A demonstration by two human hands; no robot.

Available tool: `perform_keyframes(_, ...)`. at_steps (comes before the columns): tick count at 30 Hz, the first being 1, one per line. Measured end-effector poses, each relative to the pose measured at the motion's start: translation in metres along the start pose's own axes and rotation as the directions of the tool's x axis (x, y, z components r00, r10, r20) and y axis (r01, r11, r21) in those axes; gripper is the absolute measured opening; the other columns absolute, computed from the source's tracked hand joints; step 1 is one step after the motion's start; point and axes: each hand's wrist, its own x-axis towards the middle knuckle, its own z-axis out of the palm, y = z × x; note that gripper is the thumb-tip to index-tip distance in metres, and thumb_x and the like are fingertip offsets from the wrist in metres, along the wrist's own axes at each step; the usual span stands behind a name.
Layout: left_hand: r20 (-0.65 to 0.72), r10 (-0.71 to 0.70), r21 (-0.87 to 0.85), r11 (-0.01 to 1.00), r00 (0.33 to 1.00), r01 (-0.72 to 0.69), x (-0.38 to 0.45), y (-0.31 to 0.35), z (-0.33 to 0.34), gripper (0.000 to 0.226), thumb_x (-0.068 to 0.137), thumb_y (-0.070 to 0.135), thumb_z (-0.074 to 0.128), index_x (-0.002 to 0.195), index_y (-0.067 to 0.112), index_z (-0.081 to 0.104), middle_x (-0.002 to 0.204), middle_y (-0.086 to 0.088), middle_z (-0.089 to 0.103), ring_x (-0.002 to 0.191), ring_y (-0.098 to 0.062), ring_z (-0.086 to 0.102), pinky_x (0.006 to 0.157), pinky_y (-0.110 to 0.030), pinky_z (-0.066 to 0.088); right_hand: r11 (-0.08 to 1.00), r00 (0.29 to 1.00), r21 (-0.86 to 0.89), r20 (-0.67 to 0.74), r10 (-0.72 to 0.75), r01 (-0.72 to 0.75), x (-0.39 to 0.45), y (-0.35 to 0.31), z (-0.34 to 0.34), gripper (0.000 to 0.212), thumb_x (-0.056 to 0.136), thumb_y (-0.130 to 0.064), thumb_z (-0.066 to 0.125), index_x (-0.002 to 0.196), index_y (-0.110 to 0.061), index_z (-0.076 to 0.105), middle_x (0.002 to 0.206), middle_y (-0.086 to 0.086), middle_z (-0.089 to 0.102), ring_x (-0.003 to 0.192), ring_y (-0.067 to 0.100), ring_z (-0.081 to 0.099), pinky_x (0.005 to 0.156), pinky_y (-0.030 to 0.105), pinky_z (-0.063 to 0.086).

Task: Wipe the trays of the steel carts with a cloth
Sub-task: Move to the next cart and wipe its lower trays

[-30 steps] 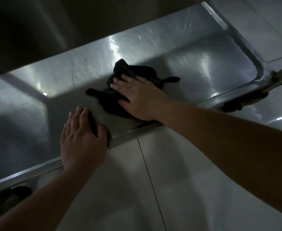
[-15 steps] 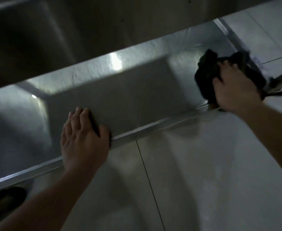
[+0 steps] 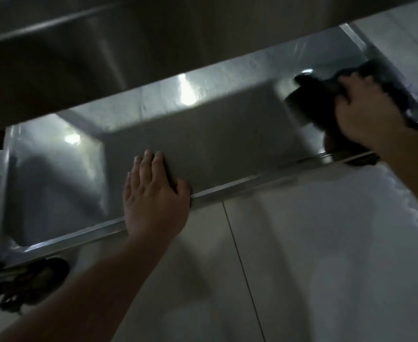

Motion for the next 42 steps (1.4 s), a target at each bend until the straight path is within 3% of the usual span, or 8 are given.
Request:
perform_keyframes(5, 0.002, -0.008, 0.027, 1.0, 1.0, 0.008, 0.001, 0.002, 0.003, 0.08, 0.093, 0.051, 0.044, 0.165, 0.018, 0.03, 0.174, -0.003, 0.024, 0.162, -0.02, 0.012, 0.132, -0.04, 0.008, 0.967, 0.967, -0.016, 0.015, 0.254, -0.254, 0.061, -0.055, 0.012, 0.061, 0.103, -0.041, 0.03, 0.156, -0.011, 0.035, 0.166, 0.013, 0.029, 0.154, 0.038, 0.023, 0.121, 0.061, 0.024)
perform_keyframes(9, 0.01, -0.014, 0.034, 0.999, 1.0, 0.014, 0.003, 0.005, 0.001, 0.078, 0.094, 0.048, 0.048, 0.164, 0.017, 0.031, 0.173, -0.004, 0.025, 0.162, -0.021, 0.013, 0.132, -0.04, 0.008, 0.985, 0.98, 0.006, 0.096, -0.171, 0.172, 0.033, -0.193, 0.039, 0.053, 0.102, -0.04, 0.039, 0.149, -0.016, 0.046, 0.157, 0.01, 0.043, 0.147, 0.034, 0.035, 0.117, 0.052, 0.036)
perform_keyframes(14, 0.005, -0.023, 0.026, 0.999, 1.0, 0.023, 0.001, 0.006, -0.003, 0.075, 0.093, 0.046, 0.046, 0.16, 0.014, 0.035, 0.169, -0.008, 0.033, 0.159, -0.025, 0.019, 0.131, -0.044, 0.014, 0.804, 0.757, 0.185, 0.271, -0.595, 0.566, -0.058, -0.237, 0.066, 0.058, 0.104, -0.051, 0.032, 0.161, -0.041, 0.031, 0.172, -0.017, 0.019, 0.16, 0.009, 0.009, 0.128, 0.044, 0.007)
perform_keyframes(20, 0.079, -0.007, -0.085, 0.996, 0.997, 0.014, 0.002, 0.002, -0.014, 0.076, 0.095, 0.048, 0.049, 0.164, 0.024, 0.03, 0.175, 0.0, 0.018, 0.162, -0.017, 0.007, 0.131, -0.037, 0.004, 0.887, 0.872, 0.092, 0.163, -0.462, 0.452, -0.074, -0.143, 0.045, 0.062, 0.1, -0.05, 0.033, 0.159, -0.032, 0.041, 0.169, -0.007, 0.031, 0.158, 0.022, 0.025, 0.127, 0.047, 0.02)
perform_keyframes(26, 0.027, -0.124, 0.014, 0.992, 0.992, 0.124, 0.005, -0.116, -0.049, 0.064, 0.099, 0.058, 0.044, 0.156, 0.031, 0.035, 0.171, -0.002, 0.026, 0.158, -0.024, 0.021, 0.126, -0.047, 0.02, 0.998, 0.991, -0.019, 0.12, -0.058, 0.06, -0.025, -0.092, 0.019, 0.05, 0.104, -0.036, 0.038, 0.149, -0.014, 0.046, 0.152, 0.02, 0.044, 0.14, 0.048, 0.038, 0.115, 0.066, 0.034)
perform_keyframes(31, -0.015, -0.33, -0.014, 0.944, 0.944, 0.329, -0.004, -0.18, -0.048, 0.068, 0.103, 0.058, 0.033, 0.165, 0.031, 0.025, 0.175, 0.002, 0.017, 0.162, -0.017, 0.008, 0.13, -0.044, 0.007, 0.984, 0.975, 0.019, 0.135, 0.175, -0.179, 0.003, -0.17, 0.033, 0.059, 0.11, -0.039, 0.028, 0.164, -0.016, 0.022, 0.174, 0.004, 0.012, 0.16, 0.033, 0.007, 0.126, 0.061, 0.014)
perform_keyframes(37, -0.086, -0.332, -0.021, 0.943, 0.939, 0.331, -0.002, -0.182, -0.038, 0.071, 0.1, 0.059, 0.031, 0.165, 0.03, 0.029, 0.174, 0.001, 0.022, 0.162, -0.018, 0.012, 0.13, -0.043, 0.008, 0.963, 0.938, -0.005, 0.229, -0.262, 0.271, -0.011, -0.331, 0.073, 0.06, 0.109, -0.041, 0.033, 0.163, -0.019, 0.025, 0.172, 0.004, 0.018, 0.158, 0.03, 0.013, 0.126, 0.054, 0.017)
perform_keyframes(42, -0.094, -0.327, -0.051, 0.945, 0.94, 0.323, -0.003, -0.183, -0.037, 0.071, 0.099, 0.055, 0.03, 0.165, 0.031, 0.027, 0.175, 0.003, 0.02, 0.162, -0.016, 0.009, 0.131, -0.043, 0.005, 0.687, 0.628, 0.079, 0.338, -0.7, 0.723, -0.104, -0.383, 0.101, 0.062, 0.106, -0.053, 0.029, 0.165, -0.036, 0.021, 0.175, -0.011, 0.01, 0.161, 0.015, 0.004, 0.129, 0.048, 0.008)
